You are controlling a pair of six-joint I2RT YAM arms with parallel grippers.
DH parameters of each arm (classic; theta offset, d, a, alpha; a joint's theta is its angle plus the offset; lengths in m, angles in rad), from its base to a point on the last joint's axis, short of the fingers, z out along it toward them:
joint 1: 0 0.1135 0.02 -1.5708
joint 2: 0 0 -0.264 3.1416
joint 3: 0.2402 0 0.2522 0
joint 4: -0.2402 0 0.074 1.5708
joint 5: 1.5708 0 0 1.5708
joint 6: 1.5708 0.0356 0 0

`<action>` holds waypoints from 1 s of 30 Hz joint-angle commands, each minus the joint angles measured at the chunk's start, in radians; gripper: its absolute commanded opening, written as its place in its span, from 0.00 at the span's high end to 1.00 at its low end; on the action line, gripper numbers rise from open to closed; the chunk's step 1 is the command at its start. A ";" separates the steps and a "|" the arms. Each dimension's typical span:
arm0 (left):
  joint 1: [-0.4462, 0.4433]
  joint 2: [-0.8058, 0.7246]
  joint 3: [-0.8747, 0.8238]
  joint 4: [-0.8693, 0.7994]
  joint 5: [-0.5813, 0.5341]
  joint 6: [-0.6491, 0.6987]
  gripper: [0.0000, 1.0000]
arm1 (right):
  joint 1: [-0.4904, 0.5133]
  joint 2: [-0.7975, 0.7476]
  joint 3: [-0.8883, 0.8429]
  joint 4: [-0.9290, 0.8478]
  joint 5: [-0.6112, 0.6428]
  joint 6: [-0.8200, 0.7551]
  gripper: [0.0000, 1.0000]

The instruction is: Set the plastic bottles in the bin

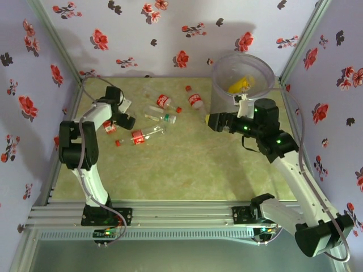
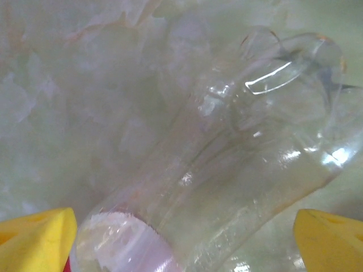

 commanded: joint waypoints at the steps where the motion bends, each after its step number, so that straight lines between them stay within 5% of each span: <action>1: 0.001 0.035 0.047 -0.020 -0.044 -0.023 0.03 | 0.010 0.004 -0.015 0.041 0.028 0.015 0.01; 16: 0.037 0.093 0.139 -0.068 -0.070 -0.102 0.28 | 0.015 0.015 -0.024 0.026 0.067 0.000 0.01; 21: 0.039 0.108 0.174 -0.100 -0.074 -0.114 0.28 | 0.015 0.011 -0.024 0.018 0.075 -0.003 0.01; 25: 0.039 0.165 0.208 -0.141 -0.073 -0.126 0.16 | 0.016 0.008 -0.023 0.016 0.080 -0.006 0.01; 30: 0.041 0.184 0.195 -0.115 -0.069 -0.154 0.20 | 0.017 -0.001 -0.022 -0.007 0.094 -0.017 0.01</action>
